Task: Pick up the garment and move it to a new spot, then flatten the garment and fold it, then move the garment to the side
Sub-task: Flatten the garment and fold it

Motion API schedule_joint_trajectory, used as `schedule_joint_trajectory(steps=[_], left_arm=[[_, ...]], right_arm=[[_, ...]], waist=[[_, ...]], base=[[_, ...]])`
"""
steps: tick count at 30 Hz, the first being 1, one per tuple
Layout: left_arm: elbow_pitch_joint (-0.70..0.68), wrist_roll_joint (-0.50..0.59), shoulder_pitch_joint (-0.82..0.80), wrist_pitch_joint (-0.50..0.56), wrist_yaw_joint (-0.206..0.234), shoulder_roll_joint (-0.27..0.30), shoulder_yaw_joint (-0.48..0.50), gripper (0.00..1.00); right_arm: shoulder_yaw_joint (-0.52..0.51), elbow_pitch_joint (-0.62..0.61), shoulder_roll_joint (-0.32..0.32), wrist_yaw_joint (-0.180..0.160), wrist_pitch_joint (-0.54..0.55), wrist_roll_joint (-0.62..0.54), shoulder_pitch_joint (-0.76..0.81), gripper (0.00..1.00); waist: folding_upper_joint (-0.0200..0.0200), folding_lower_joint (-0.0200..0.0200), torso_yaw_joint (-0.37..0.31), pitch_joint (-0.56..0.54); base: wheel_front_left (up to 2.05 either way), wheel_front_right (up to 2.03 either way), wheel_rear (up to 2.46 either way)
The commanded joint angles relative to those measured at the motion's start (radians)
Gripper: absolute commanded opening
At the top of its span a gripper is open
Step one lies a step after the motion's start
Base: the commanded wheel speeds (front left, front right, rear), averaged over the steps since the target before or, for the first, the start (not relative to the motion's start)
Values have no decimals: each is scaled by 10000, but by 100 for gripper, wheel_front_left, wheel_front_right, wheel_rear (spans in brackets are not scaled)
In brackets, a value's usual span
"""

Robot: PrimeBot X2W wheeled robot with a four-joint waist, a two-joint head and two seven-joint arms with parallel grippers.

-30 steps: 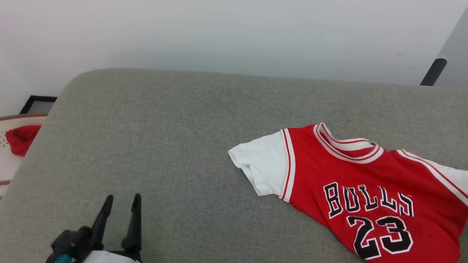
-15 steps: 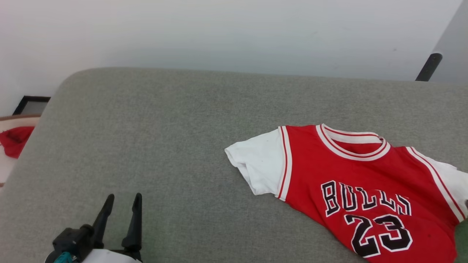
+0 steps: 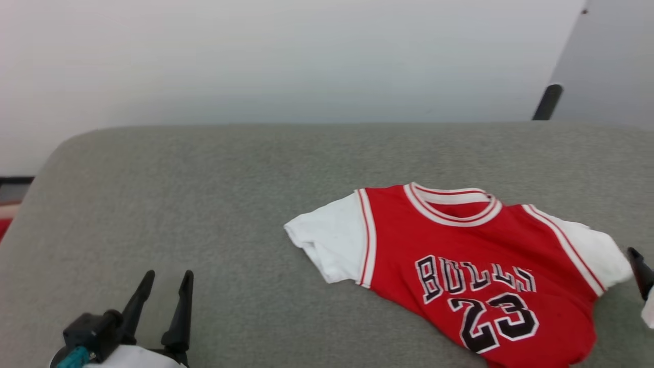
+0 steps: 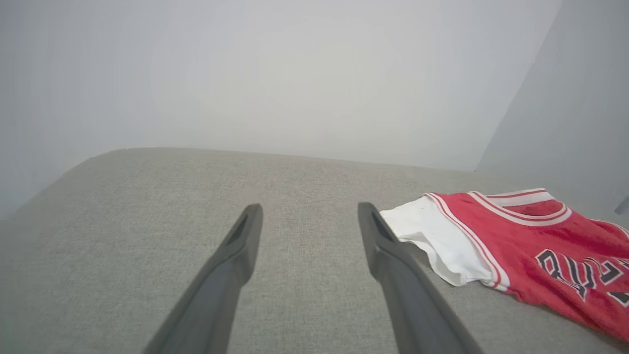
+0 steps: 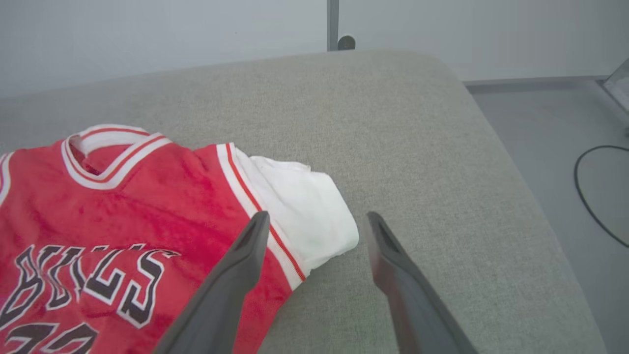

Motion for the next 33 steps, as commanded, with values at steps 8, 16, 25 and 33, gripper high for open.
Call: schedule_joint_trajectory(steps=[8, 16, 25, 33], left_arm=[[-437, -619, -310, 951, -23, 397, -81, 100], [-433, -1536, -1680, 3084, 22, 841, -302, 100], [342, -2329, -4097, 5941, 232, 1326, -547, 100], [1580, -2618, -5623, 8548, 619, 1669, -1050, 100]], right_arm=[[164, -2269, 678, -3, -536, 71, 1079, 100], [303, -3703, 1322, -3, -821, 15, 1455, 100], [723, -4450, 1612, -3, -1484, -91, 1045, 100], [968, -4496, 1761, -3, -1746, 62, 608, 100]], waist=[[0, 0, -884, -187], [0, 0, -1313, 187], [0, 0, -1865, 1087], [0, 0, -2414, 2012]], base=[[0, 0, 0], [0, 0, 0], [0, 0, 0], [0, 0, 0]])
